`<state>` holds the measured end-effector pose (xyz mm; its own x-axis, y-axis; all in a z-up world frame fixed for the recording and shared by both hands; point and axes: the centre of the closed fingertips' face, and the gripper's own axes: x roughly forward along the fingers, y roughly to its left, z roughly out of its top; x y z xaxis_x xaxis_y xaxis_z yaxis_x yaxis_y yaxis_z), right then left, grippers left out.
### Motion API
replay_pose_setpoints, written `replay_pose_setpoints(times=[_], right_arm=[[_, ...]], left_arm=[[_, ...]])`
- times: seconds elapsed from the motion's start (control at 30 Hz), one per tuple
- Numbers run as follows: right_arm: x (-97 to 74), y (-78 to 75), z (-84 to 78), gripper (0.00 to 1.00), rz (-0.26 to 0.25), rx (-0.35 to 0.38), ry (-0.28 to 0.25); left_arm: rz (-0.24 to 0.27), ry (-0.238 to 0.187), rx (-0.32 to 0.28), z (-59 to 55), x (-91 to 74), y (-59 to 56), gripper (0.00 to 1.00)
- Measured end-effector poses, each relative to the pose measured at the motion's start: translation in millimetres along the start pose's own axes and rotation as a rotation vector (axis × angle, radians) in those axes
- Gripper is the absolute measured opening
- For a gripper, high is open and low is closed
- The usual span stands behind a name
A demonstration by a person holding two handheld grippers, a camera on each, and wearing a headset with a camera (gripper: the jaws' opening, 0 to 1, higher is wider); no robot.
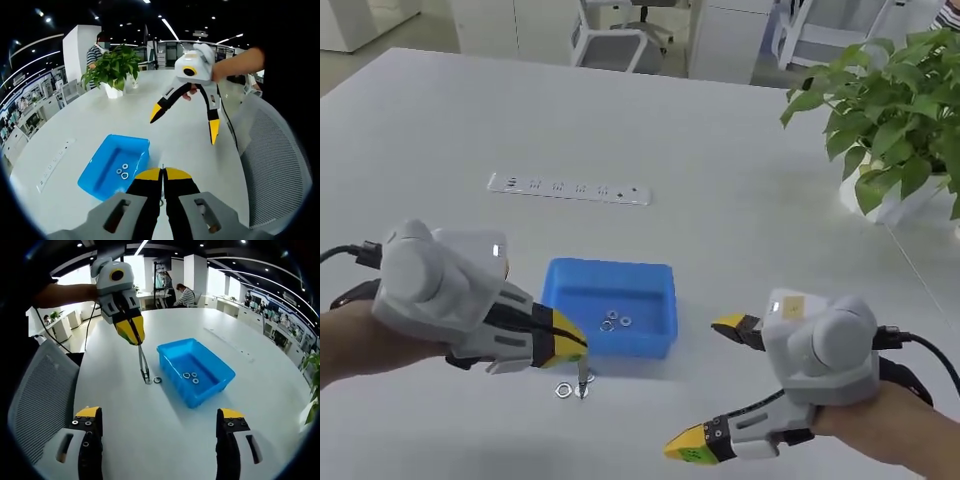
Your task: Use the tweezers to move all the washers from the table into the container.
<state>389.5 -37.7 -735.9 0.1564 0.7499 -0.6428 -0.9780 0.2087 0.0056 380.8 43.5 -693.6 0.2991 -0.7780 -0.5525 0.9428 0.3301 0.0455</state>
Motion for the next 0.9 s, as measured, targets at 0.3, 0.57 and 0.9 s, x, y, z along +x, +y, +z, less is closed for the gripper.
replay_pose_setpoints(times=[0.3, 0.57, 0.9], right_arm=[[16.3, 5.0, 16.3, 0.83, 0.058, -0.080, -0.029], [36.3, 16.4, 25.7, 0.65, 0.152, -0.183, -0.022], [61.0, 24.9, 36.6, 0.43, 0.252, -0.269, -0.023]], left_arm=[[-0.018, -0.001, 0.014, 0.0, 1.0, -1.2, 0.04], [-0.025, -0.004, 0.007, -2.2, -0.9, -0.6, 0.04], [-0.034, -0.010, -0.002, -2.1, -1.5, -1.1, 0.04]])
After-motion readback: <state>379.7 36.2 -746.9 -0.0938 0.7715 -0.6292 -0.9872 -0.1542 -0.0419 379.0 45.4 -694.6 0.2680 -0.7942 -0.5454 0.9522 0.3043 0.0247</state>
